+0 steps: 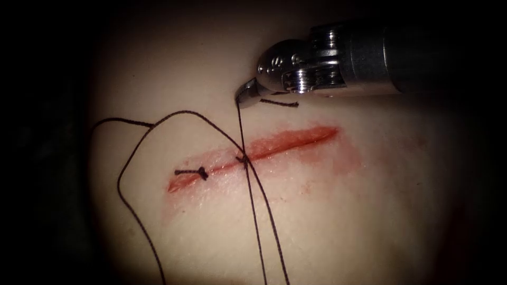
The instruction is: Wound Closure
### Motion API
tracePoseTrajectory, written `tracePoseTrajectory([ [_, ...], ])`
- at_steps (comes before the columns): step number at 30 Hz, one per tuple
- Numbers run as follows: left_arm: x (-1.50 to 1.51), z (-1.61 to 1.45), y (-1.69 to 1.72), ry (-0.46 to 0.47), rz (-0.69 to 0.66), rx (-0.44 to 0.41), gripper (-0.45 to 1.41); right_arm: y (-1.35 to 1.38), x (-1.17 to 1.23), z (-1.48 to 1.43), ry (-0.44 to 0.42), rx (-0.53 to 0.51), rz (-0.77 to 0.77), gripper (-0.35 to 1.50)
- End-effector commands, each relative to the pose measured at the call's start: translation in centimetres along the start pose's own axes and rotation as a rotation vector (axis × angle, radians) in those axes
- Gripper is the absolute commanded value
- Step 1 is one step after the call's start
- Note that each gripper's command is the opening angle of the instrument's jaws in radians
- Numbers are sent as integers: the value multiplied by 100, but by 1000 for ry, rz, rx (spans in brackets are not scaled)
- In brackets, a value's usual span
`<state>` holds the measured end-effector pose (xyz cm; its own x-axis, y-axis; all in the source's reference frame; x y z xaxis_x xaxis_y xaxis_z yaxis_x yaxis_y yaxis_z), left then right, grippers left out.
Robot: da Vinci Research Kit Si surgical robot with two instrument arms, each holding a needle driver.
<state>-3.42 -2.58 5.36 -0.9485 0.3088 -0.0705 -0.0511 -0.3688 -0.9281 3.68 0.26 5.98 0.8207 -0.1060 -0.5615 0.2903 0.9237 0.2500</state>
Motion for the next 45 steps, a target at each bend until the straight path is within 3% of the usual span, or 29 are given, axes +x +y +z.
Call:
tracePoseTrajectory([
  [1,1,4,-3,2,1,0,-45,4,7,3,2,-3,-4,-35],
  [4,-1,-21,-5,61,-13,12,-45,-11,5,-1,15,-37,-11,-32],
  [6,-5,-45,-8,84,-45,49,-45,-19,4,-9,15,-107,-28,69],
  [7,-8,-63,-12,85,-57,86,-45,-26,2,-17,16,-143,-49,101],
  [8,-11,-78,-16,87,-58,111,-45,-31,2,-23,20,-162,-48,106],
  [9,-20,-116,-27,100,-85,169,-45,-40,-1,-39,53,-179,-13,63],
  [10,-25,-132,-32,97,-89,194,-45,-43,-2,-47,70,-189,9,52],
  [12,-51,-183,-40,94,-104,309,-45,-50,-11,-74,152,-226,83,41],
  [14,-59,-196,-42,101,-110,345,-45,-53,-15,-81,182,-242,105,41],
  [15,-67,-212,-45,125,-127,391,-45,-59,-20,-86,236,-271,135,27],
  [16,-71,-223,-48,153,-116,417,-45,-65,-24,-87,276,-287,147,29],
  [17,-77,-240,-53,209,-76,451,-45,-82,-31,-85,429,-295,205,41],
  [18,-78,-245,-55,237,-63,453,-45,-91,-33,-81,513,-293,218,44],
  [19,-75,-252,-59,280,7,455,-45,-118,-33,-65,717,-242,249,17],
  [20,-75,-254,-59,289,12,456,-45,-132,-31,-55,769,-200,260,-33],
  [27,-61,-274,-55,335,62,499,-45,-183,11,5,842,-109,289,-35],
  [30,-50,-290,-53,404,73,509,-45,-197,30,34,898,-20,260,-35],
  [33,-44,-303,-57,462,46,560,-45,-208,36,44,960,53,260,-35],
  [34,-43,-310,-70,498,6,623,-45,-219,44,46,1065,147,262,-35],
  [38,-45,-311,-89,525,-32,679,-45,-228,51,47,1158,234,272,-35],
  [40,-50,-305,-102,503,-54,685,-45,-231,54,46,1209,243,311,-35],
  [45,-71,-261,-149,344,-108,699,-45,-223,50,35,1354,261,400,-35],
])
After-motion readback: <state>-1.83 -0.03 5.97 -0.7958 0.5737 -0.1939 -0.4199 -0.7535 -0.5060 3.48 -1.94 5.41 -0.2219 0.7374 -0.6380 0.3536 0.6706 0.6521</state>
